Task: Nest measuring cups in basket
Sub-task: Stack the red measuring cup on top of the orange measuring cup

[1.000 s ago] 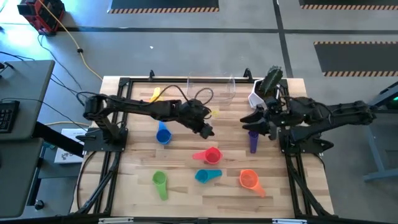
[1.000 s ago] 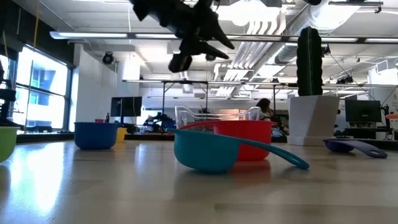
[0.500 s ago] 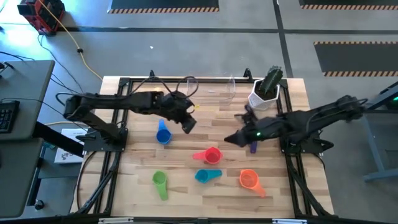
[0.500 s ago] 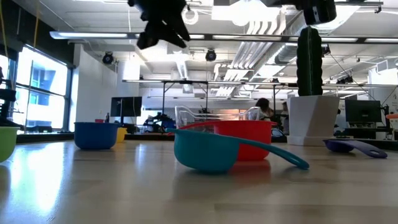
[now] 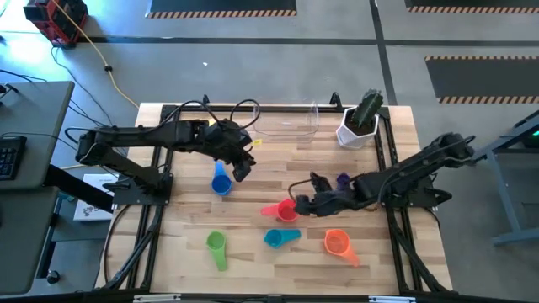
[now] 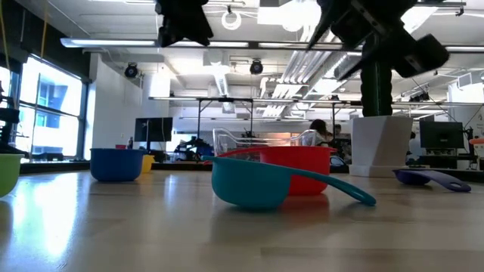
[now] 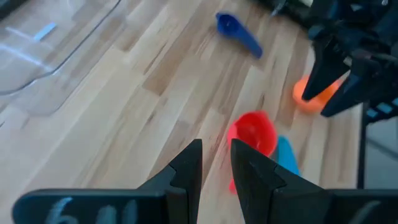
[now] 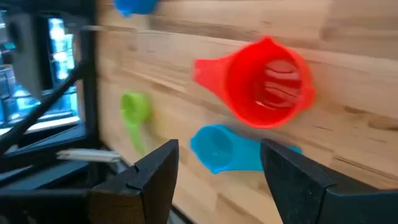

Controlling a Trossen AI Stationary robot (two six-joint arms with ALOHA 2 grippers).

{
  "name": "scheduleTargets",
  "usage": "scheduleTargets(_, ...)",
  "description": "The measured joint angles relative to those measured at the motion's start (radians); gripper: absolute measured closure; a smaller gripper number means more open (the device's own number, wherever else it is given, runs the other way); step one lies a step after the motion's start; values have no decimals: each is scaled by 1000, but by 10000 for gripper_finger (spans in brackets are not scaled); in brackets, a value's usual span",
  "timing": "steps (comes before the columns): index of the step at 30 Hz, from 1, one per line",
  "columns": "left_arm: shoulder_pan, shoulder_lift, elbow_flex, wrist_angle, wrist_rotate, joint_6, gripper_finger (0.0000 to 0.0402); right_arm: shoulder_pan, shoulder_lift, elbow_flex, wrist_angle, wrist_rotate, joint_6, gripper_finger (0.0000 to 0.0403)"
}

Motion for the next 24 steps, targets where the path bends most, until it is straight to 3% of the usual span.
scheduleTargets(24,0,-2,0,-39,-3,36,326,14,277,-1,4,18,258,185)
